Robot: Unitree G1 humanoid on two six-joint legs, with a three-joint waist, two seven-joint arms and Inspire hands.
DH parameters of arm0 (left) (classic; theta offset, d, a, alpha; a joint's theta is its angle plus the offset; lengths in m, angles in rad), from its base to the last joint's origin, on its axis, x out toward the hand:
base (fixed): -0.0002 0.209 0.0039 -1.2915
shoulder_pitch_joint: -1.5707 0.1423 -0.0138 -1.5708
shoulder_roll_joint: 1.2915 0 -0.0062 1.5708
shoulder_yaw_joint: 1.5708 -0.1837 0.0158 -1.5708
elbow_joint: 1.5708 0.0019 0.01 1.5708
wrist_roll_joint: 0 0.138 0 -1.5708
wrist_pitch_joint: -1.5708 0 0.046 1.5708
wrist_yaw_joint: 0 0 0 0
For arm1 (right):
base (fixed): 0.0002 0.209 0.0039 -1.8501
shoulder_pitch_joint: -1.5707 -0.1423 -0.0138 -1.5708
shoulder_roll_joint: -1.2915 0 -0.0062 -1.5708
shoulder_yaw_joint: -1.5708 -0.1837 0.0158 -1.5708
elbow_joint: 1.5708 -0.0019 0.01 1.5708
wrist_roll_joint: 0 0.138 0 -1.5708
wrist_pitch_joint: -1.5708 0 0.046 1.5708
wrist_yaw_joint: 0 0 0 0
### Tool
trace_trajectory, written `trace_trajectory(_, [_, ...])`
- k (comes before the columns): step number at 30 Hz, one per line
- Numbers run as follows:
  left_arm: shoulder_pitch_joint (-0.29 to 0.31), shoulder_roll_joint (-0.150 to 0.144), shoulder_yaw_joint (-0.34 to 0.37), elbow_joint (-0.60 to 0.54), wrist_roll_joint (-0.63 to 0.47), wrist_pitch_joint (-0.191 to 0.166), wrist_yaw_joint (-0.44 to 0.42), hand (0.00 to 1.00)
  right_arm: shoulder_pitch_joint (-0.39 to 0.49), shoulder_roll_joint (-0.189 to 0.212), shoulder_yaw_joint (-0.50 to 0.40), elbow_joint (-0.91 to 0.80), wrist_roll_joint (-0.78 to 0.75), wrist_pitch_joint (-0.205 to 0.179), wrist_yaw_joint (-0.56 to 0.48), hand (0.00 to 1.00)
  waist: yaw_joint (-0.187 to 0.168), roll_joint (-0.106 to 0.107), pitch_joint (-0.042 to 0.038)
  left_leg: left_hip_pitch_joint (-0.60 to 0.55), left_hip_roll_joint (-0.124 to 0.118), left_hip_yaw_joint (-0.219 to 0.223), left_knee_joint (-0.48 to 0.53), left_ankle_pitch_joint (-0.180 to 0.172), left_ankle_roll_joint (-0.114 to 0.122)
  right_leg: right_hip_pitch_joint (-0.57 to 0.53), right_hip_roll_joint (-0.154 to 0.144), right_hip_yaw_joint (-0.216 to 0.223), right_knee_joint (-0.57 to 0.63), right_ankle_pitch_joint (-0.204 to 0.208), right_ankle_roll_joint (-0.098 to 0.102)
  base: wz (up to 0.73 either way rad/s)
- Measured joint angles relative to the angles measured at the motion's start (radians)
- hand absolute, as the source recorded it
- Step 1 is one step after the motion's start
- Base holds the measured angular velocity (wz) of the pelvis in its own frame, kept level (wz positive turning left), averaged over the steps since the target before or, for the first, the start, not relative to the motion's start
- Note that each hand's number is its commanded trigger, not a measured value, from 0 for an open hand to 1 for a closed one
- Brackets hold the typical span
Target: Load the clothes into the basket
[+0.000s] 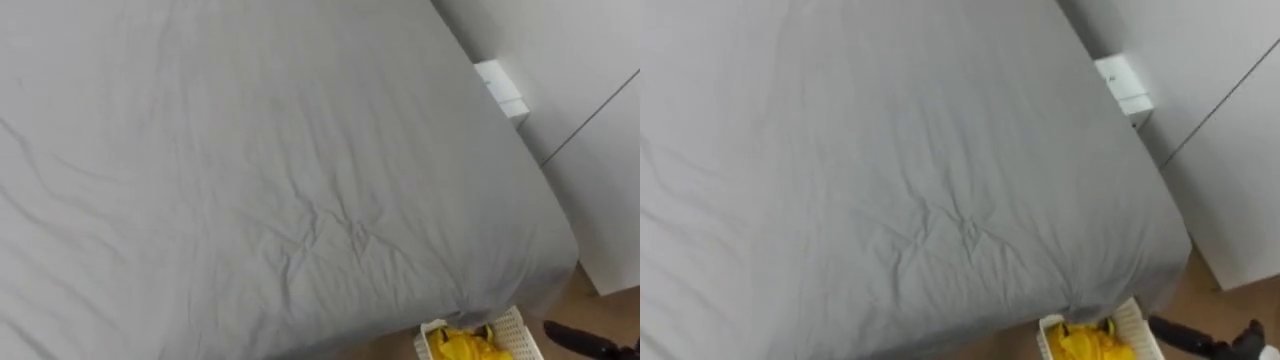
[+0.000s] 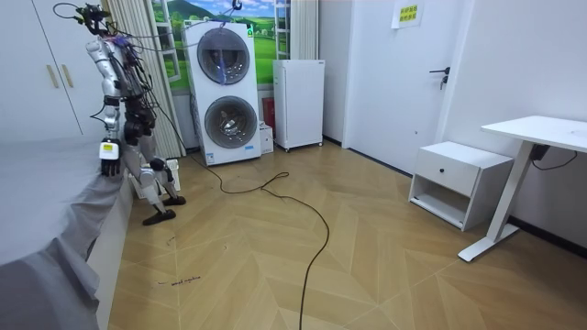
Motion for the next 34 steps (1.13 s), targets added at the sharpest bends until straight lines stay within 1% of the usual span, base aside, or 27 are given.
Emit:
trace_trajectory(1, [0.003, -0.002, 0.005, 0.000, 0.004, 0.000, 0.004, 0.00, 0.007, 0.008, 0.000, -0.001, 0.009, 0.000, 0.009, 0.00, 0.002, -0.002, -0.0012, 0.008, 0.000, -0.005, 0.000, -0.002, -0.001, 0.011, 0.001, -0.003, -0.005, 0.000, 0.000, 0.18])
trace_trajectory(3, [0.008, -0.008, 0.026, 0.000, 0.046, 0.000, 0.009, 0.00, 0.023, 0.047, 0.002, 0.012, 0.057, 0.000, 0.042, 0.00, -0.001, -0.007, -0.0001, 0.028, -0.004, -0.034, 0.000, -0.009, -0.003, 0.050, 0.002, -0.025, -0.020, 0.000, 0.001, 0.25])
trace_trajectory(6, [0.014, -0.022, 0.031, -0.001, 0.091, -0.007, 0.033, 0.00, 0.031, 0.086, 0.022, 0.072, 0.084, 0.001, 0.100, 0.00, -0.003, -0.007, 0.0022, 0.052, -0.008, -0.049, 0.000, -0.011, -0.004, 0.084, 0.003, -0.027, -0.023, -0.002, 0.000, 0.22])
trace_trajectory(7, [0.014, -0.024, 0.031, -0.001, 0.103, -0.008, 0.036, 0.00, 0.034, 0.091, 0.028, 0.081, 0.086, 0.001, 0.112, 0.00, -0.003, -0.006, 0.0031, 0.054, -0.008, -0.049, 0.001, -0.011, -0.004, 0.089, 0.003, -0.027, -0.023, -0.004, 0.001, 0.18])
trace_trajectory(8, [0.014, -0.029, 0.033, -0.001, 0.115, -0.008, 0.041, 0.00, 0.045, 0.100, 0.039, 0.089, 0.095, 0.001, 0.138, 0.00, -0.002, -0.004, 0.0021, 0.055, -0.009, -0.051, 0.002, -0.012, -0.005, 0.094, 0.002, -0.038, -0.024, -0.007, 0.001, 0.15])
trace_trajectory(10, [0.015, -0.044, 0.059, -0.001, 0.148, -0.009, 0.052, 0.00, 0.061, 0.116, 0.041, 0.095, 0.096, 0.001, 0.176, 0.00, -0.003, -0.001, 0.0029, 0.059, -0.011, -0.058, 0.003, -0.012, -0.005, 0.107, 0.001, -0.043, -0.024, -0.008, 0.000, 0.14])
trace_trajectory(11, [0.015, -0.057, 0.081, -0.001, 0.161, -0.009, 0.055, 0.00, 0.069, 0.127, 0.042, 0.109, 0.094, 0.001, 0.201, 0.00, -0.003, 0.000, 0.0051, 0.068, -0.013, -0.062, 0.003, -0.013, -0.005, 0.115, 0.000, -0.045, -0.028, -0.009, 0.001, 0.15])
trace_trajectory(12, [0.019, -0.068, 0.094, -0.001, 0.161, -0.009, 0.057, 0.00, 0.076, 0.137, 0.049, 0.126, 0.086, 0.003, 0.222, 0.00, -0.003, 0.000, 0.0039, 0.076, -0.018, -0.074, 0.003, -0.015, -0.005, 0.130, 0.000, -0.048, -0.037, -0.011, 0.003, 0.15])
trace_trajectory(14, [0.022, -0.085, 0.110, -0.001, 0.161, -0.011, 0.070, 0.00, 0.084, 0.151, 0.060, 0.134, 0.061, 0.013, 0.250, 0.00, -0.002, 0.001, 0.0057, 0.086, -0.020, -0.076, 0.002, -0.019, -0.005, 0.142, -0.002, -0.049, -0.037, -0.016, 0.005, 0.08])
trace_trajectory(15, [0.024, -0.091, 0.112, -0.001, 0.166, -0.011, 0.079, 0.00, 0.087, 0.155, 0.080, 0.138, 0.048, 0.017, 0.262, 0.00, 0.005, 0.004, 0.0039, 0.089, -0.021, -0.081, 0.003, -0.022, -0.005, 0.144, -0.002, -0.052, -0.036, -0.018, 0.005, 0.00])
trace_trajectory(18, [0.023, -0.096, 0.111, -0.001, 0.181, -0.021, 0.100, 0.00, 0.088, 0.156, 0.146, 0.166, 0.023, 0.025, 0.298, 0.00, 0.017, 0.003, 0.0044, 0.089, -0.024, -0.092, 0.004, -0.022, -0.005, 0.149, -0.003, -0.060, -0.036, -0.018, 0.005, 0.09])
trace_trajectory(20, [0.023, -0.100, 0.108, -0.001, 0.182, -0.032, 0.117, 0.00, 0.089, 0.156, 0.160, 0.179, 0.016, 0.033, 0.311, 0.00, 0.021, 0.003, 0.0053, 0.089, -0.027, -0.104, 0.004, -0.022, -0.005, 0.154, -0.004, -0.067, -0.037, -0.018, 0.005, 0.18])
trace_trajectory(22, [0.024, -0.105, 0.108, 0.000, 0.182, -0.038, 0.125, 0.00, 0.088, 0.156, 0.166, 0.200, 0.015, 0.033, 0.325, 0.00, 0.024, 0.003, 0.0053, 0.091, -0.031, -0.110, 0.003, -0.023, -0.004, 0.160, -0.005, -0.068, -0.037, -0.019, 0.005, 0.17])
trace_trajectory(24, [0.025, -0.113, 0.108, 0.000, 0.181, -0.042, 0.142, 0.00, 0.089, 0.156, 0.169, 0.204, 0.008, 0.047, 0.329, 0.00, 0.028, 0.004, 0.0061, 0.092, -0.034, -0.117, 0.003, -0.023, -0.003, 0.162, -0.007, -0.066, -0.037, -0.020, 0.005, 0.09])
trace_trajectory(27, [0.026, -0.115, 0.108, 0.000, 0.181, -0.044, 0.145, 0.00, 0.089, 0.158, 0.178, 0.204, 0.003, 0.063, 0.336, 0.00, 0.028, 0.003, 0.0068, 0.092, -0.035, -0.123, 0.002, -0.024, -0.003, 0.163, -0.007, -0.068, -0.037, -0.021, 0.006, 0.01])
trace_trajectory(31, [0.027, -0.118, 0.107, 0.000, 0.181, -0.044, 0.152, 0.00, 0.091, 0.160, 0.189, 0.209, -0.006, 0.076, 0.337, 0.00, 0.028, 0.003, 0.0075, 0.093, -0.037, -0.127, 0.002, -0.025, -0.002, 0.167, -0.007, -0.065, -0.038, -0.022, 0.007, 0.03])
trace_trajectory(34, [0.030, -0.119, 0.107, 0.001, 0.180, -0.044, 0.154, 0.00, 0.090, 0.165, 0.195, 0.209, -0.010, 0.076, 0.340, 0.00, 0.029, 0.000, 0.0096, 0.096, -0.037, -0.127, 0.001, -0.025, -0.002, 0.168, -0.007, -0.065, -0.039, -0.023, 0.007, 0.00])
